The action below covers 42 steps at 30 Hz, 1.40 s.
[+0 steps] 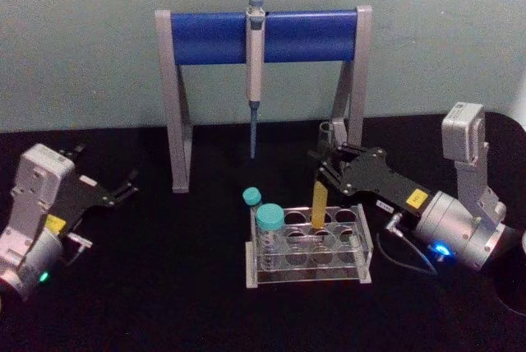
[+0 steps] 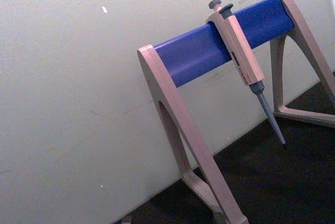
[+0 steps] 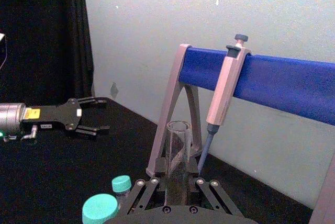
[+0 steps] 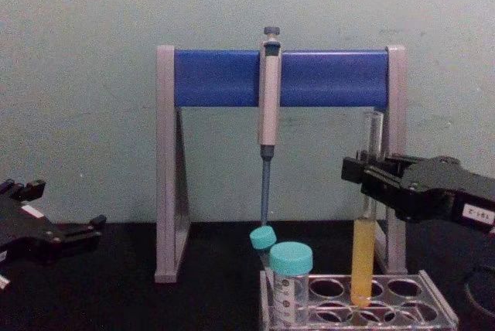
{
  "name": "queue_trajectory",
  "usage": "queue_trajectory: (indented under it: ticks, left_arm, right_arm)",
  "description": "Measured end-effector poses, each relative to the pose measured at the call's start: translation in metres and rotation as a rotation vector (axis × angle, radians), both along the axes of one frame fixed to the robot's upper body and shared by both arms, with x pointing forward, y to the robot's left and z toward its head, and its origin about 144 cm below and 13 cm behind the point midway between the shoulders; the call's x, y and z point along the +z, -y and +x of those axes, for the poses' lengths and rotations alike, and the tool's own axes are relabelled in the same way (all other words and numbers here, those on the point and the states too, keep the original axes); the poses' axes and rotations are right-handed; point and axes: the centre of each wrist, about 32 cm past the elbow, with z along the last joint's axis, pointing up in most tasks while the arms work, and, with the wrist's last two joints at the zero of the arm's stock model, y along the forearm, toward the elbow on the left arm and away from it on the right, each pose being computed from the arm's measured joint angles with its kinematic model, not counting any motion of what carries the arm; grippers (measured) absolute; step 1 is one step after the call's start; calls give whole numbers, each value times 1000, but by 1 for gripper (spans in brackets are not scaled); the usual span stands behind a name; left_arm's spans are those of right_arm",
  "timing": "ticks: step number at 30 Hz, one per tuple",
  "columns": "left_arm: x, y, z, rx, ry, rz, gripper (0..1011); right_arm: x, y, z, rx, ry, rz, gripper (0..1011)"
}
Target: Pick up the test tube from the test tube rack, shake it, then place it back into the test tube rack.
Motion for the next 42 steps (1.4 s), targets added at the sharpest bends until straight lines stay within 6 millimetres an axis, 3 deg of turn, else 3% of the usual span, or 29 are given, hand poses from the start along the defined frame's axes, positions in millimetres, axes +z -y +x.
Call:
queue_trajectory:
  ticks: [42]
  left_arm:
    - [0, 0, 0, 0, 0, 0, 1001]
  right_arm:
    - [-10, 0, 4, 0, -55, -52, 235]
